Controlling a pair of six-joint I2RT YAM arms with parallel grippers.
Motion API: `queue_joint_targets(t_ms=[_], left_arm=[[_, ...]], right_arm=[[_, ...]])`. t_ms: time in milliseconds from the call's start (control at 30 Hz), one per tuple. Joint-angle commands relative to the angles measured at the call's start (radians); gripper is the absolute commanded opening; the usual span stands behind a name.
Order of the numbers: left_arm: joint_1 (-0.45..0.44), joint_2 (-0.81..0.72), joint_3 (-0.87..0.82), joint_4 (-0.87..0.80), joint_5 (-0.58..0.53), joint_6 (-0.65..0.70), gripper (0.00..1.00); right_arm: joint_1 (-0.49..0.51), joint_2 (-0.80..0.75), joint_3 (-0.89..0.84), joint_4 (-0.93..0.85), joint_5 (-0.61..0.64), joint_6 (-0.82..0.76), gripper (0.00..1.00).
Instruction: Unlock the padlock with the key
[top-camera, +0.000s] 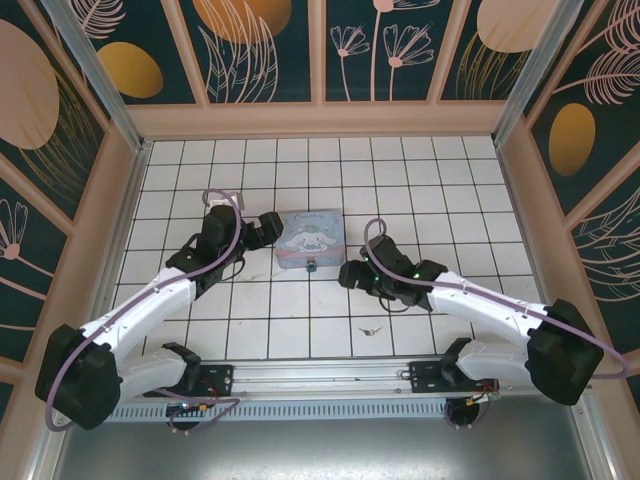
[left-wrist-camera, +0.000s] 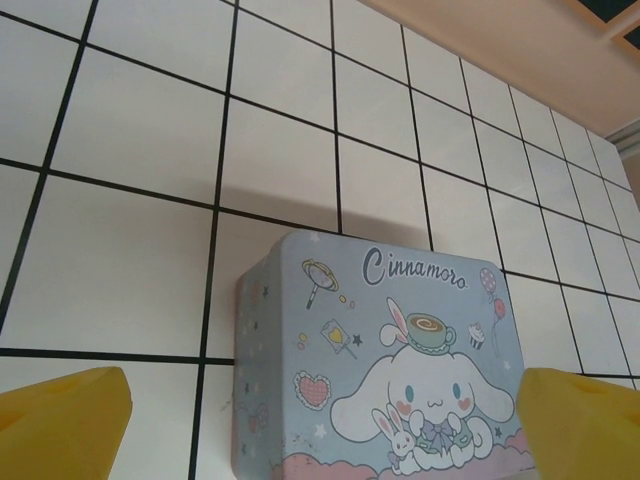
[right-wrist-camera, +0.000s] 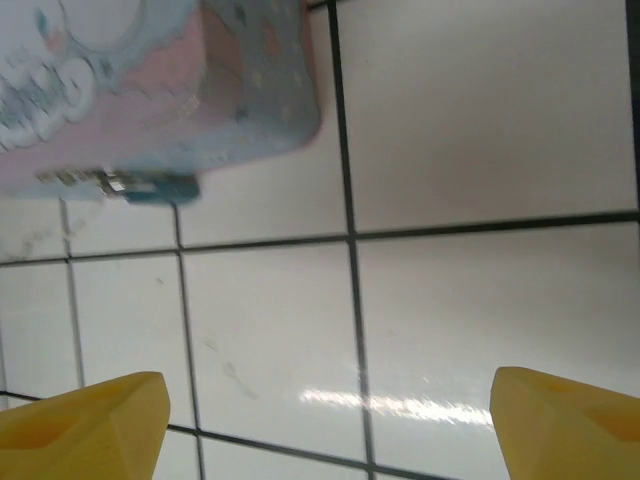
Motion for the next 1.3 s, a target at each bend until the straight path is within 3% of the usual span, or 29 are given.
queue_joint_targets(t_ms=[0, 133, 500, 700, 1267], left_arm=[[0.000, 0.013, -0.003, 0.008, 0.055, -0.024, 0.98], [-0.001, 0.013, -0.013, 0.031, 0.085, -0.042, 0.99], [-0.001, 0.051, -0.021, 0.073, 0.121, -0.068, 0.99], [-0.001, 0.073, -0.020, 0.103, 0.144, -0.077, 0.98], [-0.001, 0.112, 0.001, 0.140, 0.192, -0.082, 0.99]], right_arm=[[0.036, 0.015, 0.038, -0.166, 0.067, -0.072, 0.80], [0.072, -0.007, 0.002, -0.219, 0.068, 0.012, 0.74], [0.157, -0.115, -0.074, -0.242, 0.115, 0.478, 0.56], [0.180, -0.118, -0.067, -0.242, 0.090, 0.650, 0.49], [0.213, -0.100, -0.163, -0.212, 0.010, 0.823, 0.48]])
